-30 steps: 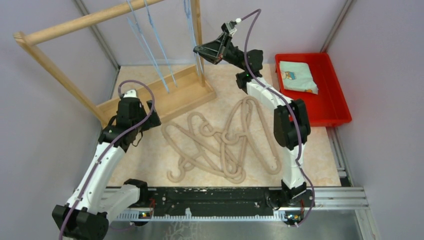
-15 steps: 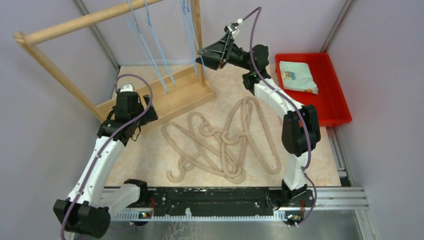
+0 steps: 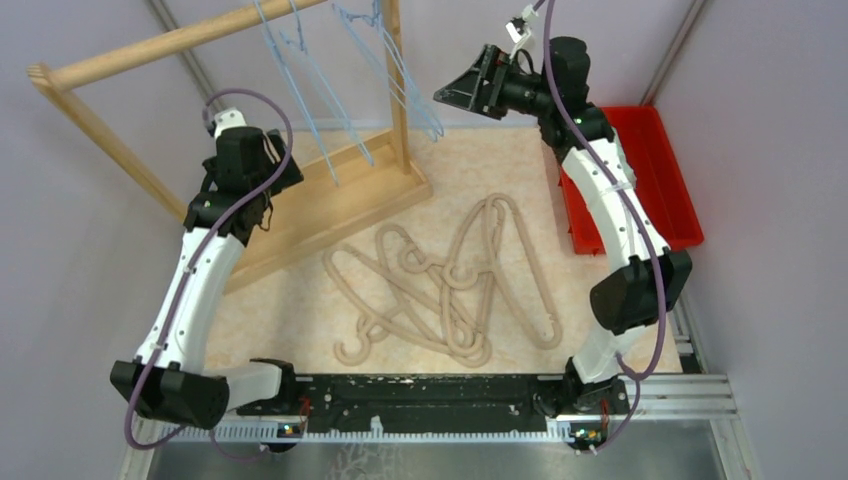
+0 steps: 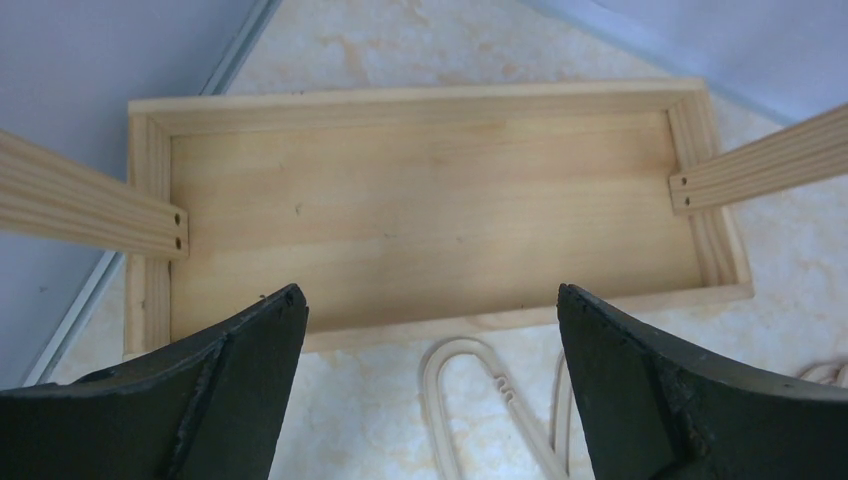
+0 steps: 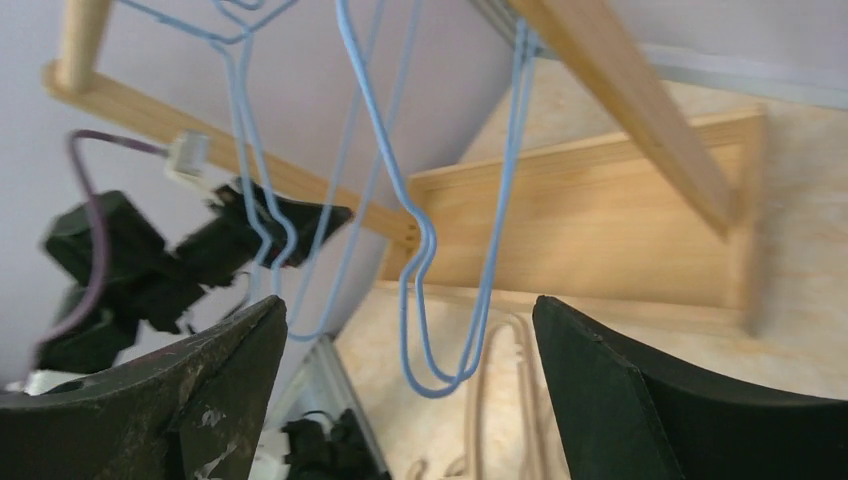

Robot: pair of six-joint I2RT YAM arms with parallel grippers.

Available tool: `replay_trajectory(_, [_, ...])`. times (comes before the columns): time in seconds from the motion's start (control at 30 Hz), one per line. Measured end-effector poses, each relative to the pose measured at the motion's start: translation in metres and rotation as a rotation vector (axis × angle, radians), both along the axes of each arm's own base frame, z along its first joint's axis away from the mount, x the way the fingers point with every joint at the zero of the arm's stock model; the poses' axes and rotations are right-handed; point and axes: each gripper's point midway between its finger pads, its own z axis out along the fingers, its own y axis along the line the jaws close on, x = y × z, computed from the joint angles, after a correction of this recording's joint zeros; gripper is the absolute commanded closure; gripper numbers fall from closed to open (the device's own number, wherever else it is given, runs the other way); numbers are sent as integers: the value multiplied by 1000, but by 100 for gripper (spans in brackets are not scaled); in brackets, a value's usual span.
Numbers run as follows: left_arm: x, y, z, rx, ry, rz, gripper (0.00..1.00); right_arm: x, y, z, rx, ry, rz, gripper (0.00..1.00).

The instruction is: Organize the hangers

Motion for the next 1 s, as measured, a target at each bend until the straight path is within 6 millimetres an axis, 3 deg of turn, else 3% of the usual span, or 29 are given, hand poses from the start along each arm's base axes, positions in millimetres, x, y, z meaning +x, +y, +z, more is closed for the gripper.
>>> replay_trajectory(0.17, [26, 0, 25, 11, -48, 22, 0, 16, -22, -18, -184, -40, -123, 6])
replay_trajectory(0.3, [40, 2, 53, 23, -119, 32, 4, 26, -31, -44, -289, -19, -167, 5])
replay_trajectory(0.47, [53, 11, 104, 52, -258, 79, 5, 27, -41, -72, -370, 14, -194, 5])
replay_trajectory(0.57, [57, 17, 121, 71, -337, 112, 5, 23, -47, -91, -412, 40, -202, 5])
replay_trajectory(0.7, [59, 23, 118, 97, -393, 135, 4, 15, -57, -105, -464, 68, -228, 5])
replay_trajectory(0.87, [67, 23, 113, 115, -487, 138, 3, 5, -70, -92, -490, 30, -279, 5])
replay_trajectory(1.0, [78, 21, 123, 123, -558, 132, 0, -5, -82, -83, -502, 1, -329, 5])
